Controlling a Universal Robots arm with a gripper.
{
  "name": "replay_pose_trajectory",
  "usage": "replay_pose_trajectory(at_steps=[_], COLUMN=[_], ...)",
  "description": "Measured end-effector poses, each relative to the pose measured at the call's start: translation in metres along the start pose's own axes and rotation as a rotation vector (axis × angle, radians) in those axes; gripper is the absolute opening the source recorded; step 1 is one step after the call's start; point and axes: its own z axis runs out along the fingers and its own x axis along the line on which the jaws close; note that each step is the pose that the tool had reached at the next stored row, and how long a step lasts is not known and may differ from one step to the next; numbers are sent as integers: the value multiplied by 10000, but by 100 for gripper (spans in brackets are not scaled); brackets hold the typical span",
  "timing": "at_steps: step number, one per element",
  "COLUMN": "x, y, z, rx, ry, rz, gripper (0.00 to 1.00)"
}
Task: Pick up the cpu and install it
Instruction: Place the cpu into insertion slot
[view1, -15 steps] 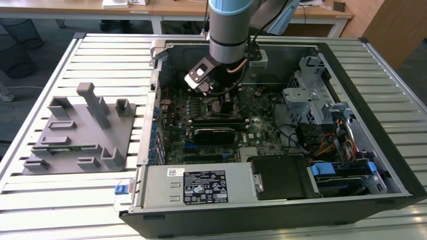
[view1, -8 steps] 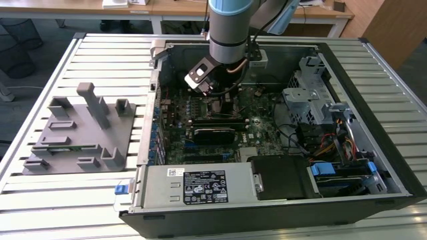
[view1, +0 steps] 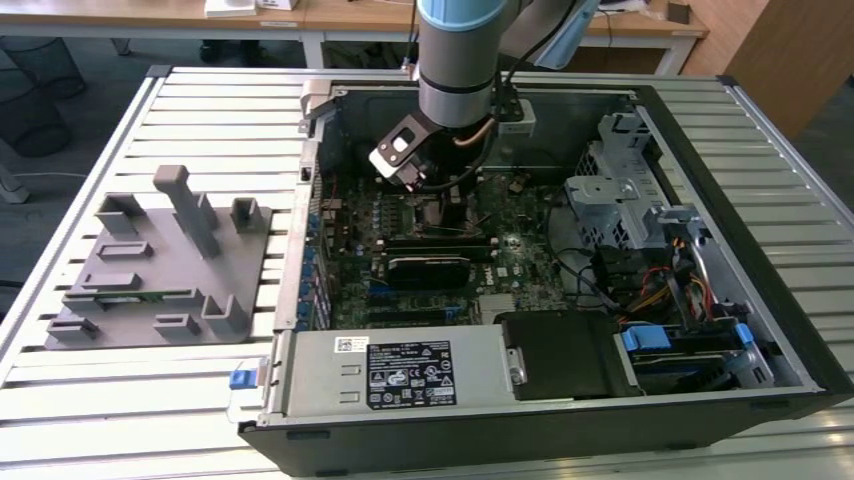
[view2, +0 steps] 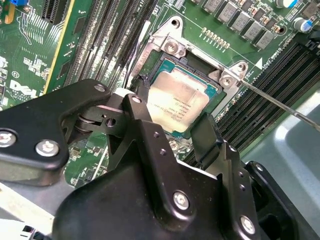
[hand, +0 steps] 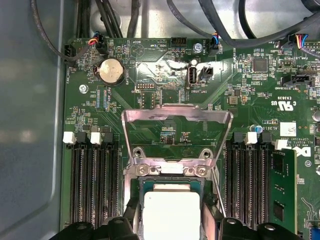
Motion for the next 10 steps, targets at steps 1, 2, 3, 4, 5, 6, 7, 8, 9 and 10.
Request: replay_pose_trajectory(at_steps=[1, 2, 3, 4, 5, 6, 7, 8, 9, 10], x=[0, 0, 0, 0, 1, 1, 1, 2, 2, 2], y=[0, 0, 0, 1, 1, 1, 2, 2, 3, 3], z=[0, -2, -8, -17, -28, -40, -52, -66, -82, -94], rx=[1, 0, 1, 1, 0, 0, 0, 0, 1, 1], ry=[-1, 0, -2, -1, 0, 0, 0, 0, -1, -4], rz=[0, 0, 0, 0, 1, 0, 1, 0, 1, 0], gripper=[60, 60, 60, 60, 60, 60, 60, 60, 60, 60])
